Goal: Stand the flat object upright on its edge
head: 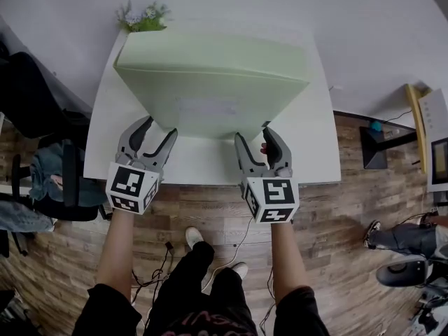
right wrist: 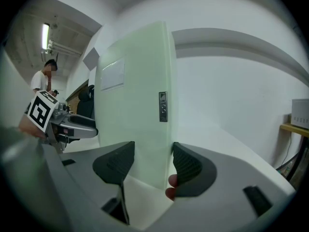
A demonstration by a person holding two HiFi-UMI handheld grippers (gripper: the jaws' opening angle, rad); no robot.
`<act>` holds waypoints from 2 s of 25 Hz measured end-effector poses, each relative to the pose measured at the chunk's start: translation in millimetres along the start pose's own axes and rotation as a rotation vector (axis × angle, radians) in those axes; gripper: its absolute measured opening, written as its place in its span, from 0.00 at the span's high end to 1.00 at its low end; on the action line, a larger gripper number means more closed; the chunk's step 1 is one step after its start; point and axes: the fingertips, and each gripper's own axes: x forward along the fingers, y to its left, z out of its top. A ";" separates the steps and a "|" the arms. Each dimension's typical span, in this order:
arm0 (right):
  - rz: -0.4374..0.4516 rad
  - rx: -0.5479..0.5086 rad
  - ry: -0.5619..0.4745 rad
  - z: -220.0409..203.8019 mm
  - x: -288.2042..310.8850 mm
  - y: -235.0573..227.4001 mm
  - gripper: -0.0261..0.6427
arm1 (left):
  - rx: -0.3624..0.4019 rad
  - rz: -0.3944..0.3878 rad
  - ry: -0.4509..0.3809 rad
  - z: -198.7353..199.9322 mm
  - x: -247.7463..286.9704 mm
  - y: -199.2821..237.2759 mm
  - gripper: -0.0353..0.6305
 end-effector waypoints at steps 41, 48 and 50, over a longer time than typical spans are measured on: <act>-0.016 0.049 0.030 68.1 -112.8 19.9 0.76 | -0.077 0.105 -0.012 84.6 -107.8 -43.6 0.75; -0.026 0.055 0.026 82.3 -127.3 21.4 0.83 | -0.083 0.112 -0.031 104.9 -120.7 -51.0 0.80; -0.029 0.062 0.026 85.8 -132.2 22.1 0.87 | -0.087 0.117 -0.035 111.1 -125.6 -53.0 0.82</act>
